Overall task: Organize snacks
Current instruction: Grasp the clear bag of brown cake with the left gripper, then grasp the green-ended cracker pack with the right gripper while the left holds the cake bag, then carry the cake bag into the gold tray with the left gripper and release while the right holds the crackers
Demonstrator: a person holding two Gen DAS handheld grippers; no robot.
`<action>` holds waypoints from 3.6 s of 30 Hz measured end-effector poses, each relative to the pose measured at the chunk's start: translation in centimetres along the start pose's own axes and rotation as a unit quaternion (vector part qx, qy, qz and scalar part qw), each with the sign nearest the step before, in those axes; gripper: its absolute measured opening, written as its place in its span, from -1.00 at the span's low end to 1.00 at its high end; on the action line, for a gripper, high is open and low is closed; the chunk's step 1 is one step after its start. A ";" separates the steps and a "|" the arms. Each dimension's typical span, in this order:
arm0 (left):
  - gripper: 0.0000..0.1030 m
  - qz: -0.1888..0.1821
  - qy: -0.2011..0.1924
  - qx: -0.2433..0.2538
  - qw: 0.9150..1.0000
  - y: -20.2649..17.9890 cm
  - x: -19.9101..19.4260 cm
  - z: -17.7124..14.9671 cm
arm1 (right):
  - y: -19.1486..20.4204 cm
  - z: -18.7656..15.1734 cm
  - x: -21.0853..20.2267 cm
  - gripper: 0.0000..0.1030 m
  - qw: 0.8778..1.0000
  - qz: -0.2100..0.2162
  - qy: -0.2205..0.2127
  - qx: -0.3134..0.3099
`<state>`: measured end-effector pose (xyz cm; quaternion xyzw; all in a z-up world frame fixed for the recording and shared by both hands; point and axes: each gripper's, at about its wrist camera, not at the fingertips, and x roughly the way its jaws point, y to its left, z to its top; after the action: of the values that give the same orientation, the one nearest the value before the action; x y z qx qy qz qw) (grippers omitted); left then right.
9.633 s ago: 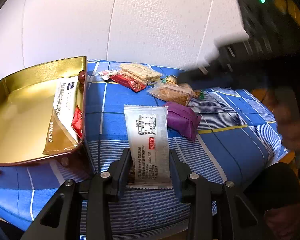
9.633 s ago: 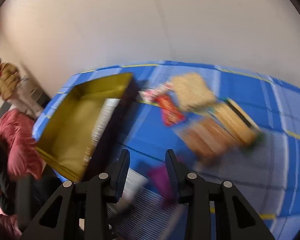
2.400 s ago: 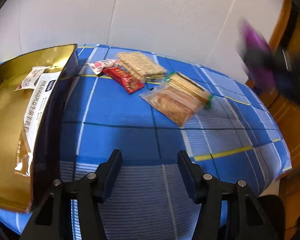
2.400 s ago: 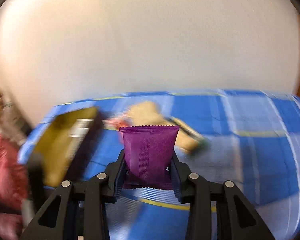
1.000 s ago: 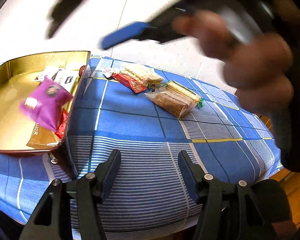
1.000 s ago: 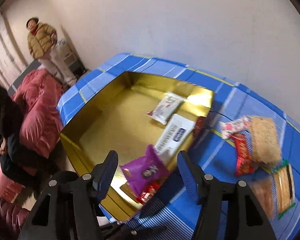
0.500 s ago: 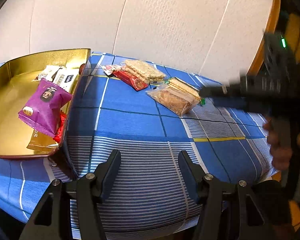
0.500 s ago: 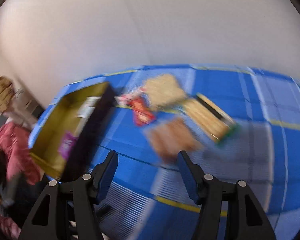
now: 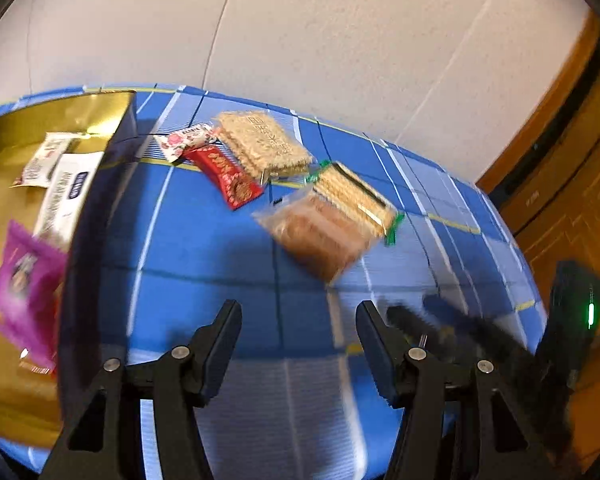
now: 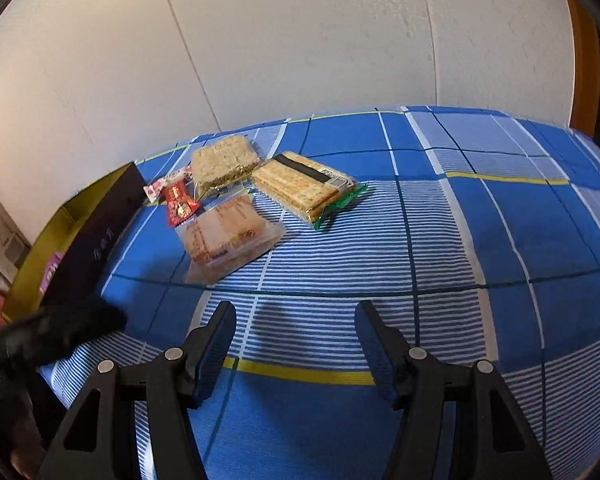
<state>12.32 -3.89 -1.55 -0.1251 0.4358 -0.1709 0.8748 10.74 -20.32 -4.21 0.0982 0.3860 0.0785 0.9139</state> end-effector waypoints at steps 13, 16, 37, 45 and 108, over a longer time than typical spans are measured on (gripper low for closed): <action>0.50 0.012 0.066 -0.083 0.994 -1.7 5.3 5.8 | 0.1 -0.5 0.0 0.26 1.000 0.005 -0.009 -0.015; 0.50 0.036 0.074 -0.094 0.992 -2.2 6.4 6.6 | 0.0 -0.5 -0.1 0.27 1.000 0.010 -0.010 -0.012; 0.32 0.095 0.072 0.060 0.991 -2.3 6.6 4.0 | -0.6 -0.5 -0.1 0.31 0.999 0.028 -0.014 -0.001; 0.32 0.060 0.048 0.110 0.991 -0.6 2.7 -0.7 | -0.5 -0.6 -0.1 0.31 1.000 0.027 -0.015 -0.002; 0.20 0.028 -0.034 0.129 0.991 -0.8 -1.0 -5.3 | 1.7 -1.3 0.5 -0.03 0.993 -0.086 -0.017 -0.074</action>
<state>7.36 -4.57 -3.68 -0.0045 0.3833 -0.1972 0.9023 10.06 -18.38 -5.04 -0.0021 0.3709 0.0261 0.9283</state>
